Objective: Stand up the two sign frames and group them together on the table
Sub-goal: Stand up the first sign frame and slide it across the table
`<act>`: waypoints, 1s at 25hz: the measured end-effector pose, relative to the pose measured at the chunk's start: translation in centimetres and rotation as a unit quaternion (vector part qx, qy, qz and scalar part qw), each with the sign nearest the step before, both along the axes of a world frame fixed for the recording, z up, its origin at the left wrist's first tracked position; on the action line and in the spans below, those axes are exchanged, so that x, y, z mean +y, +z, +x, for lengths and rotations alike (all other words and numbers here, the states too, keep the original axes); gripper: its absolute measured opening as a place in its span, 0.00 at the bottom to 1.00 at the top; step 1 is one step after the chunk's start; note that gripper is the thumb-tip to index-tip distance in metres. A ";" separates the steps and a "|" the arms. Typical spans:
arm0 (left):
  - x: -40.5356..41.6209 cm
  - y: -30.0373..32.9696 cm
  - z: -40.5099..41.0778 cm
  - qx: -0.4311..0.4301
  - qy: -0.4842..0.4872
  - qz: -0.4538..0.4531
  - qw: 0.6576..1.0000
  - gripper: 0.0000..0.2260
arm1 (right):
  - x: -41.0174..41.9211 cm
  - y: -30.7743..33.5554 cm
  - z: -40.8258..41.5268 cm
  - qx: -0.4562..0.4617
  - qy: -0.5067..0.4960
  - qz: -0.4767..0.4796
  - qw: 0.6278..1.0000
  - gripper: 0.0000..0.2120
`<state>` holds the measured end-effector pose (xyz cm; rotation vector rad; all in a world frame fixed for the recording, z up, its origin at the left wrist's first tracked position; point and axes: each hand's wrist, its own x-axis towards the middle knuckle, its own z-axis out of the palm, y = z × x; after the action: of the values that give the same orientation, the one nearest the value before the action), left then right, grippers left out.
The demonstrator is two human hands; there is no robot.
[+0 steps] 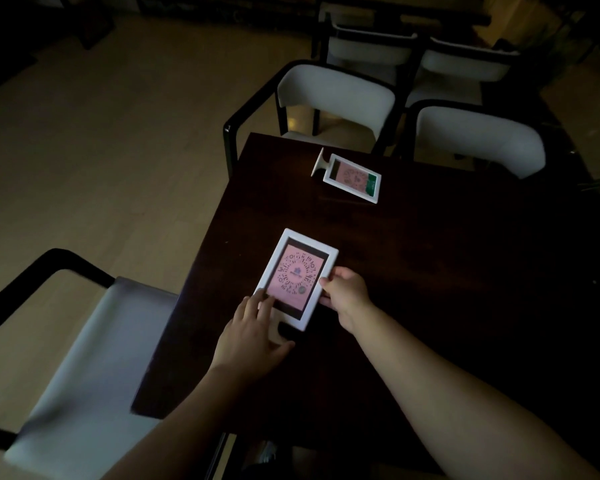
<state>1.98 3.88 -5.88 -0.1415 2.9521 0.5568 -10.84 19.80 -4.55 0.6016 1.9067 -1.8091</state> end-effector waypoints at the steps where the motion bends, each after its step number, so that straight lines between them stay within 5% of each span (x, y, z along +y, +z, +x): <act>1: -0.1 0.0 0.2 0.008 0.008 0.006 1.000 0.42 | -0.2 0.3 0.0 0.013 0.001 0.003 1.000 0.10; 11: -0.7 -2.0 1.2 0.038 0.044 0.036 0.998 0.36 | -1.1 2.1 1.6 0.167 0.026 0.021 0.985 0.11; 25: -1.9 -5.1 1.9 -0.063 -0.001 -0.033 0.997 0.41 | -0.9 1.6 6.3 0.253 0.087 0.012 0.963 0.09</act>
<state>3.93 1.95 -10.93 -0.1753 2.8482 0.4322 -4.52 18.89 -2.96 -0.0385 2.2194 -1.9539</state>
